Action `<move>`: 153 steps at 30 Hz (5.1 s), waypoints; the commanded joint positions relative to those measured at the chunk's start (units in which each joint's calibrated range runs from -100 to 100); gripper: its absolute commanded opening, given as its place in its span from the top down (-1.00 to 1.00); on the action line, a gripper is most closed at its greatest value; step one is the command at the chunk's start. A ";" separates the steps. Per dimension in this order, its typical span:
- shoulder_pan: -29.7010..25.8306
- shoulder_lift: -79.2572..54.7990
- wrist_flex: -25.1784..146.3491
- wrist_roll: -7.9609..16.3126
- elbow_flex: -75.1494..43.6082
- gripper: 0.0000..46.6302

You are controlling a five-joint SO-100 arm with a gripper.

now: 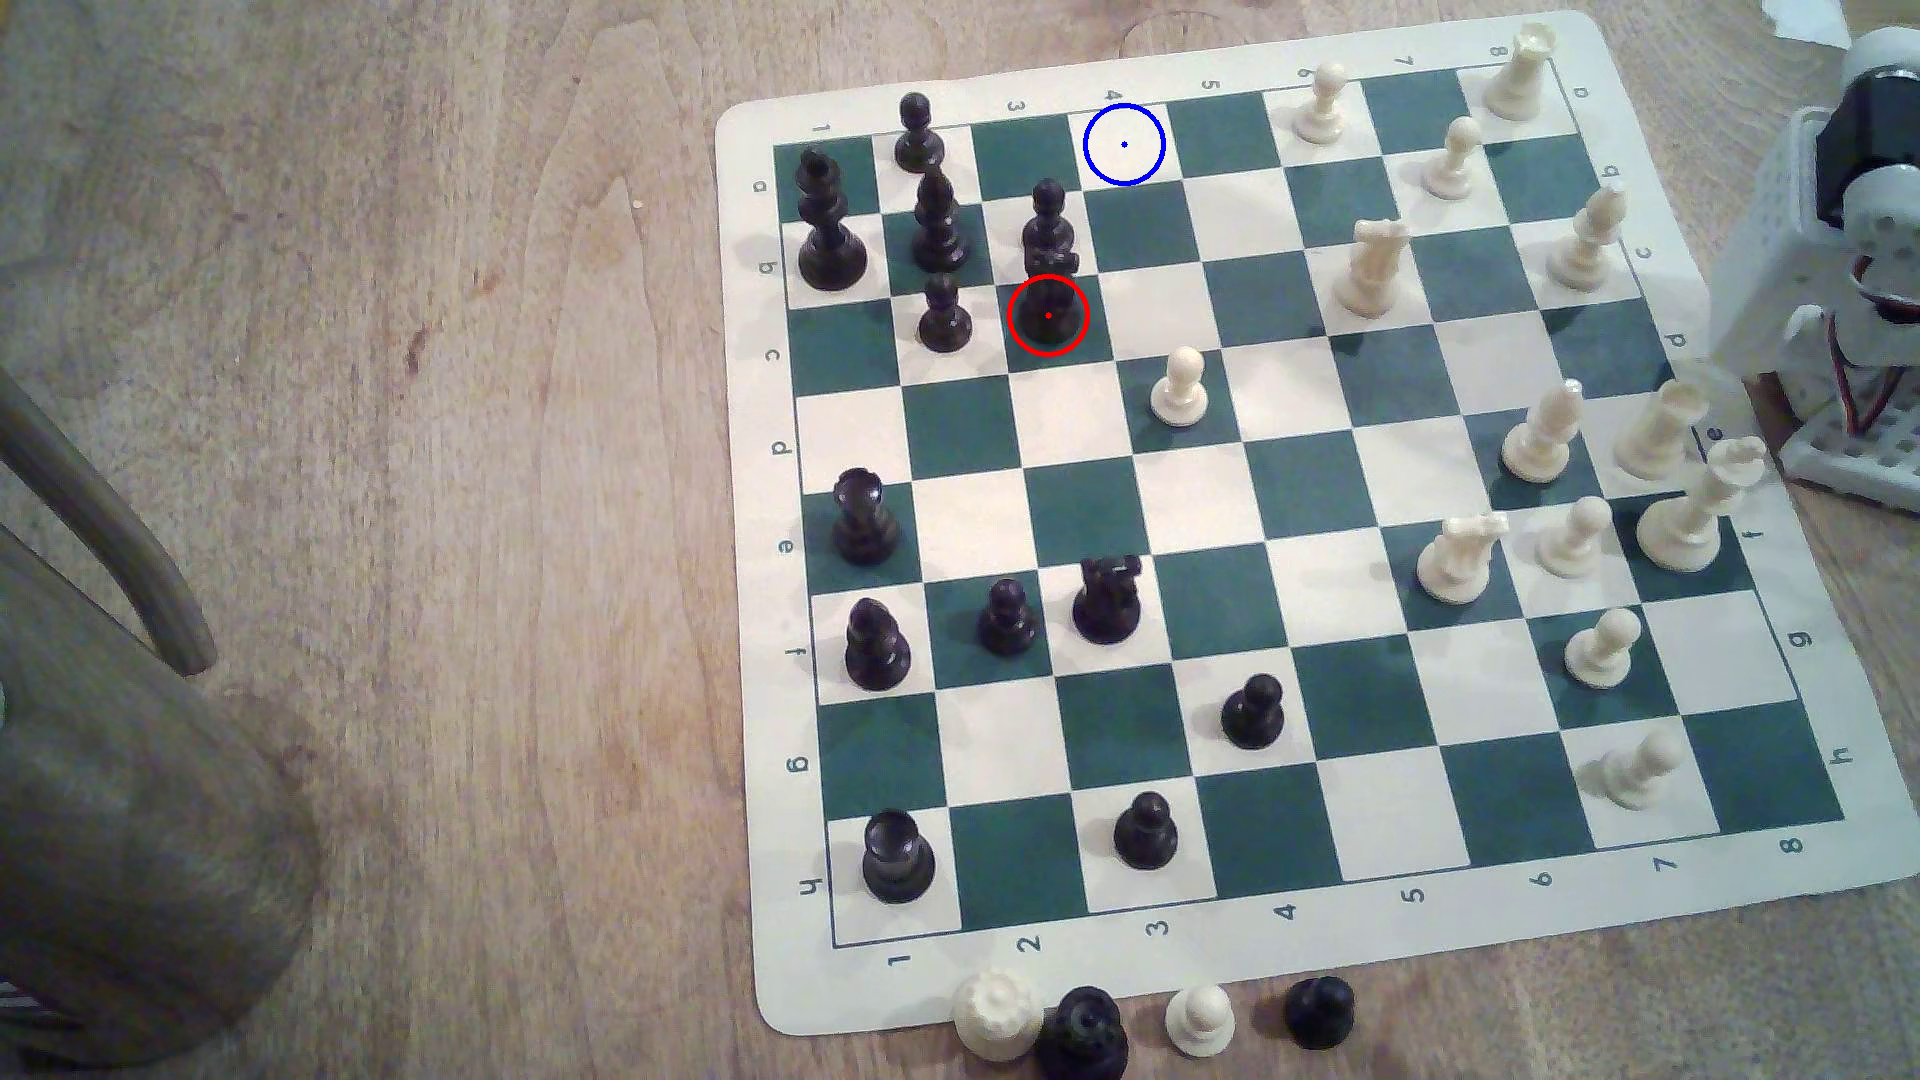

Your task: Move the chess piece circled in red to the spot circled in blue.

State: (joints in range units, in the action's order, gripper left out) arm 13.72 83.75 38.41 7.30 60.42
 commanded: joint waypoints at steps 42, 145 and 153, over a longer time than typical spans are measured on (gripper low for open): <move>-4.45 -74.58 6.80 -1.51 -42.28 0.34; 5.33 -64.31 12.29 -1.95 -40.74 0.99; 10.10 -74.58 7.29 -2.88 -40.92 0.99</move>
State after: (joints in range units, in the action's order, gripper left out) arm 22.86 11.19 48.45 4.62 23.54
